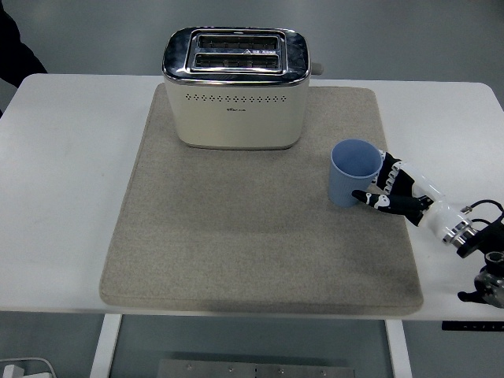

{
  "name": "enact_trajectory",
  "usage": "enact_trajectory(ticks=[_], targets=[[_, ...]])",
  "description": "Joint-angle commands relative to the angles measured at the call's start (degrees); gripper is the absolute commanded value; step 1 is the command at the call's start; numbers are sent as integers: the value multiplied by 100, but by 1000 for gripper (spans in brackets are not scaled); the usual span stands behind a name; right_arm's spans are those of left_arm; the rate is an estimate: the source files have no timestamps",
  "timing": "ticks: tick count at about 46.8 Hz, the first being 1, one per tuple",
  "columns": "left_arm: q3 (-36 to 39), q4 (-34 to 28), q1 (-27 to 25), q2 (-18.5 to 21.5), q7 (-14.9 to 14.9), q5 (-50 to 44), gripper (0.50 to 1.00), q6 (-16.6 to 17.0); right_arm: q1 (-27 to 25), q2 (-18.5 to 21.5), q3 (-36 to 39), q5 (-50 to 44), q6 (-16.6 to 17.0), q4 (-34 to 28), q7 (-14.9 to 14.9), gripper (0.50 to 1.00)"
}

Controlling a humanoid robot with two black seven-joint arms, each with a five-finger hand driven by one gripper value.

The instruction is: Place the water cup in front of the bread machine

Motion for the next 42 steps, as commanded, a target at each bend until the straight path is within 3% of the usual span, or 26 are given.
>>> enact_trajectory(ticks=[1,28,32,35,38,40,42], targets=[[0,5,0,0,0,0,1000,0,-1,6,18,1,-20,-58,0,913],[0,23,9,0,0,-9,1000,0,210,709,9,10,-64,-604,9,895],[0,23,9,0,0,-9,1000,0,210,718,18,10,-46,-604,9,836],[0,14,9,0,0,-9,1000,0,210,735,27,10,-64,-604,9,742],[0,5,9,0,0,-9,1000,0,210,735,27,36,-47,-604,0,687],[0,5,9,0,0,-9,1000,0,210,726,18,36,-46,-604,0,605],[0,5,9,0,0,-9,1000,0,210,735,27,27,-64,-604,0,560]])
